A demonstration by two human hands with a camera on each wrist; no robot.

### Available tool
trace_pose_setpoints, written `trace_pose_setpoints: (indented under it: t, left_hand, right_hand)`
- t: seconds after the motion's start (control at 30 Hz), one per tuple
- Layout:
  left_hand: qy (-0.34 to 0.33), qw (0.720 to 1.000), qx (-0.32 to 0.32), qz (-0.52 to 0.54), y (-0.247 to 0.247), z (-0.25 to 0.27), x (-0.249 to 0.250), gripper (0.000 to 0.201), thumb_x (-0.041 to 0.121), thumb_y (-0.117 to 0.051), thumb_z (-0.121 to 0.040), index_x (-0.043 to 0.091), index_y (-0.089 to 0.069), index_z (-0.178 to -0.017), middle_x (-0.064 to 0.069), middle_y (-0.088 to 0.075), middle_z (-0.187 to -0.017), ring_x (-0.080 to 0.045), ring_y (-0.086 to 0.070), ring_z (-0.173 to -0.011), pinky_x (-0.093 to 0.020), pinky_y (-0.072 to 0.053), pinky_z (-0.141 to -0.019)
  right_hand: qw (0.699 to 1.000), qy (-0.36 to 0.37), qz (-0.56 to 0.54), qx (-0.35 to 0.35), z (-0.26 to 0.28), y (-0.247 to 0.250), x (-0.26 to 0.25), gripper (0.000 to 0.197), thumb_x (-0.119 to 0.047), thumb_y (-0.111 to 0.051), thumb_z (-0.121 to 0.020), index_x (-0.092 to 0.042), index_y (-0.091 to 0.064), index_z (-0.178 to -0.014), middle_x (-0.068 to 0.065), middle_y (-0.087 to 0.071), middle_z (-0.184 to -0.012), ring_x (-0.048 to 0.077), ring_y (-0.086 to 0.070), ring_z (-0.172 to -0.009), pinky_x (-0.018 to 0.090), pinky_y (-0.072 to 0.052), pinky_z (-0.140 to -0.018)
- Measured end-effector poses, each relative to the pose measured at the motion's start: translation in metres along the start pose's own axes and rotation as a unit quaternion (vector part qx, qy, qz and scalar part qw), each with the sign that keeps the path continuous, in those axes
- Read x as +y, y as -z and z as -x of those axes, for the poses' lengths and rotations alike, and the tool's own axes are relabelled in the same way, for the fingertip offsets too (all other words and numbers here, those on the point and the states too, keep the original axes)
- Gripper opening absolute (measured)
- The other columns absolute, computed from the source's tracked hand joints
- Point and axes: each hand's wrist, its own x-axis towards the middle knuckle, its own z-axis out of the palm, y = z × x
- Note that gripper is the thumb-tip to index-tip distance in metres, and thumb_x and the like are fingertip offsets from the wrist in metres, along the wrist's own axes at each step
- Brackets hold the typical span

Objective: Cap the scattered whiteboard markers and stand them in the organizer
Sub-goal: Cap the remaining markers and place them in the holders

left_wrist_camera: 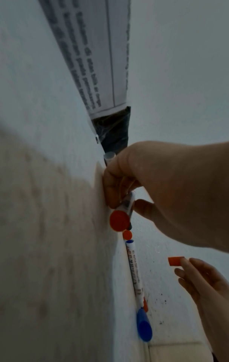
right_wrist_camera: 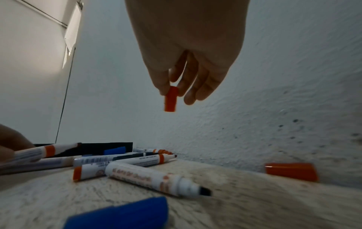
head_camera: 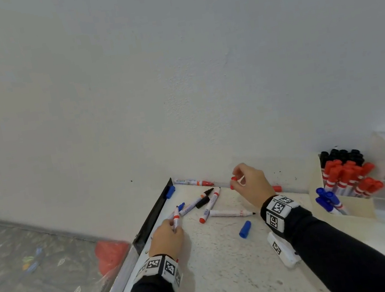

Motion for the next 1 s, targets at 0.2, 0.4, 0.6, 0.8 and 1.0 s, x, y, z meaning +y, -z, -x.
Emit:
trace_pose_setpoints:
  t: [0.2, 0.4, 0.6, 0.8, 1.0]
  left_hand:
    - [-0.063, 0.998, -0.019, -0.005, -0.017, 0.020, 0.030, 0.032, 0.027, -0.039, -0.097, 0.015, -0.049, -0.125, 0.000, -0.058, -0.092, -0.012, -0.054, -0.077, -0.027, -0.050, -0.072]
    - [-0.097, 0.992, -0.069, 0.047, -0.055, 0.044, 0.070, 0.031, 0.031, -0.043, -0.096, 0.017, -0.050, -0.123, -0.003, -0.058, -0.109, -0.014, -0.053, -0.088, -0.032, -0.052, -0.082]
    - [-0.125, 0.985, -0.107, 0.053, -0.085, 0.050, 0.089, 0.027, 0.027, -0.046, -0.095, 0.019, -0.051, -0.121, 0.004, -0.054, -0.098, -0.004, -0.049, -0.078, -0.016, -0.037, -0.064]
    - [-0.154, 0.980, -0.120, 0.034, -0.091, 0.044, 0.082, 0.032, 0.028, -0.049, -0.094, 0.021, -0.053, -0.124, 0.002, -0.054, -0.105, -0.008, -0.048, -0.089, -0.019, -0.035, -0.075]
    - [-0.221, 0.970, -0.098, 0.017, -0.094, 0.046, 0.080, 0.025, 0.022, -0.045, -0.095, 0.021, -0.058, -0.117, 0.004, -0.050, -0.100, -0.004, -0.043, -0.081, -0.008, -0.029, -0.062]
  right_hand:
    - [0.994, -0.011, 0.010, -0.113, 0.046, 0.040, 0.027, 0.025, -0.006, -0.051, -0.087, -0.012, -0.064, -0.108, -0.008, -0.046, -0.089, -0.003, -0.045, -0.074, 0.017, -0.036, -0.076]
    - [0.985, -0.068, -0.002, -0.156, 0.090, 0.059, 0.056, 0.016, -0.009, -0.052, -0.087, -0.021, -0.062, -0.092, -0.013, -0.047, -0.085, -0.002, -0.050, -0.067, 0.006, -0.037, -0.065]
    - [0.993, -0.057, -0.041, -0.094, 0.090, 0.062, 0.068, 0.014, -0.011, -0.052, -0.091, -0.013, -0.062, -0.101, -0.006, -0.050, -0.094, -0.001, -0.056, -0.068, 0.005, -0.042, -0.065]
    - [0.990, -0.076, -0.103, -0.059, 0.088, 0.057, 0.068, 0.028, 0.007, -0.052, -0.081, -0.020, -0.054, -0.079, -0.011, -0.052, -0.091, -0.009, -0.058, -0.080, 0.009, -0.049, -0.068]
    - [0.985, -0.066, -0.116, -0.106, 0.090, 0.056, 0.070, 0.031, 0.000, -0.058, -0.084, -0.029, -0.052, -0.077, -0.011, -0.061, -0.089, 0.009, -0.061, -0.089, 0.015, -0.047, -0.076]
